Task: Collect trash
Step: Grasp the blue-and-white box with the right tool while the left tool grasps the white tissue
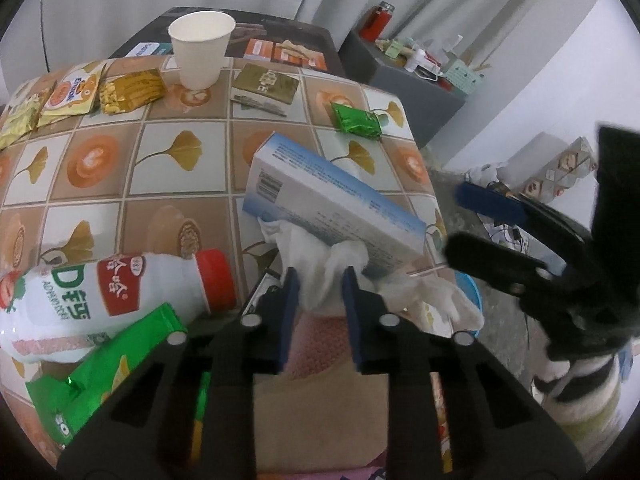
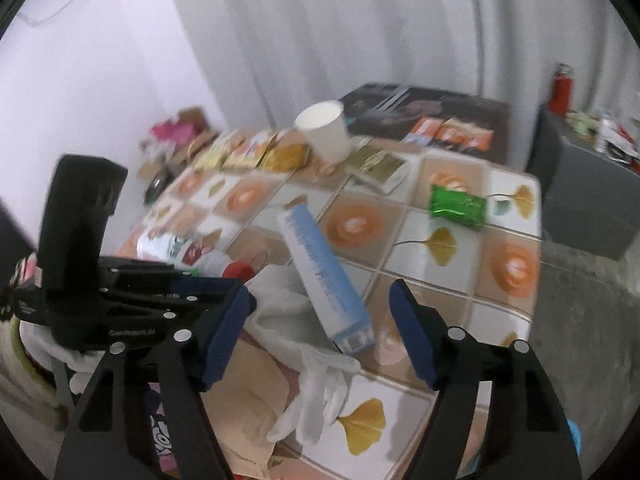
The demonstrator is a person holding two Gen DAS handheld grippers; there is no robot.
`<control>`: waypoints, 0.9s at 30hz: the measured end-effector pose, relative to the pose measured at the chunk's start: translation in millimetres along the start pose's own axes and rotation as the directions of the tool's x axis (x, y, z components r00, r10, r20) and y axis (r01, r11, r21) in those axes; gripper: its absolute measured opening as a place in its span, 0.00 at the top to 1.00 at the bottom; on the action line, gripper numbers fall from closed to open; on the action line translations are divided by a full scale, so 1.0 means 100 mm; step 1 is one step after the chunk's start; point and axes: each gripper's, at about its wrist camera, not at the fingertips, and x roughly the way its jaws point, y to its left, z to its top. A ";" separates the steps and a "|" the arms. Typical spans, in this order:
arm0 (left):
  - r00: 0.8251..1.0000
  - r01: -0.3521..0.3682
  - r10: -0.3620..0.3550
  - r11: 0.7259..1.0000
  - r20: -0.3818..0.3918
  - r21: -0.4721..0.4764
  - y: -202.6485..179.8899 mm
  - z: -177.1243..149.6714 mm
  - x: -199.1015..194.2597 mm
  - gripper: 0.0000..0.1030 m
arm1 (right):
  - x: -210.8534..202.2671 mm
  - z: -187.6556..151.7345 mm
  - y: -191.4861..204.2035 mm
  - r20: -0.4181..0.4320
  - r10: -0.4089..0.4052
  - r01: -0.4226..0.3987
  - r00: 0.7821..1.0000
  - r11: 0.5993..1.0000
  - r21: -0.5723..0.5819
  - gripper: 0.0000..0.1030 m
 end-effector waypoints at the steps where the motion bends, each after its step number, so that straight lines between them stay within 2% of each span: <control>1: 1.000 0.000 0.000 1.000 0.002 0.003 0.00 0.00 0.00 0.84 | 0.06 0.04 0.00 -0.017 0.002 -0.002 1.000 1.000 -0.012 0.35; 6: 1.000 0.008 -0.008 1.000 0.016 0.019 -0.03 0.00 -0.01 0.92 | 0.31 0.15 0.01 -0.110 0.017 -0.025 0.994 0.997 -0.068 0.41; 13: 0.999 0.007 -0.008 1.000 0.038 0.019 -0.02 0.01 -0.04 0.95 | 0.50 0.14 -0.06 -0.167 -0.005 -0.004 0.986 0.999 -0.052 0.65; 20: 0.994 0.032 -0.034 0.999 0.101 0.020 -0.04 0.03 -0.16 0.96 | 0.38 0.11 -0.19 -0.108 -0.019 0.022 0.994 0.999 0.024 0.68; 27: 0.980 0.071 -0.076 0.997 0.186 0.032 -0.13 0.06 -0.34 0.96 | 0.08 0.11 -0.36 -0.016 -0.062 0.063 0.998 0.991 0.114 0.69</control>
